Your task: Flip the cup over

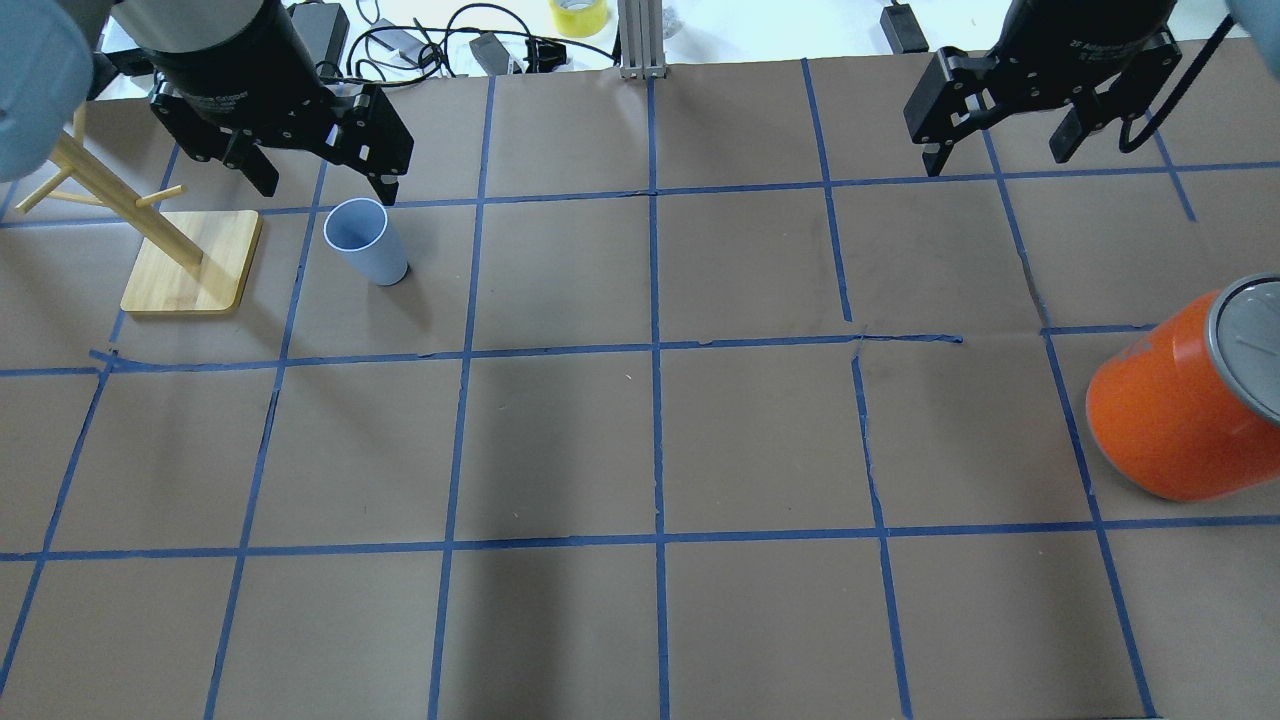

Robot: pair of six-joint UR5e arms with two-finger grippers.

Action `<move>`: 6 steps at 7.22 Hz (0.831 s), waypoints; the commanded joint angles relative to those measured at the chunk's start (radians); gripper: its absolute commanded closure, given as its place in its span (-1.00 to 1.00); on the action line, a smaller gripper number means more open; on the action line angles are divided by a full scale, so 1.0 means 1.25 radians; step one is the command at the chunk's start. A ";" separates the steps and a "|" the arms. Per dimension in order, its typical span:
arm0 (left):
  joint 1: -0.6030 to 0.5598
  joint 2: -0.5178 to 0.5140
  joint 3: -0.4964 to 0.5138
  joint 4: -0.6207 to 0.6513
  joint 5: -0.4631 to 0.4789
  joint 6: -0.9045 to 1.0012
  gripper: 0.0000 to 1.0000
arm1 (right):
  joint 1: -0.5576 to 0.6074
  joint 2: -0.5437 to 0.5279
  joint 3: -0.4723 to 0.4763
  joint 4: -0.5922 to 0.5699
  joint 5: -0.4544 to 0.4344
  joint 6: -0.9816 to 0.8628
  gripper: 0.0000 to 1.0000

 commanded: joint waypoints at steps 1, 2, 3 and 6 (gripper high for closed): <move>0.000 0.011 -0.001 -0.001 -0.002 -0.001 -1.00 | 0.000 0.000 0.000 0.000 -0.003 0.003 -1.00; 0.000 0.011 -0.002 0.000 -0.006 0.000 -1.00 | 0.000 0.000 0.000 0.000 -0.003 0.003 -1.00; 0.000 0.010 -0.002 0.006 -0.007 0.000 -1.00 | 0.000 0.000 0.000 0.000 -0.005 0.003 -1.00; 0.009 0.001 -0.002 0.012 -0.022 -0.020 -1.00 | 0.000 0.000 0.001 -0.001 -0.006 -0.003 -1.00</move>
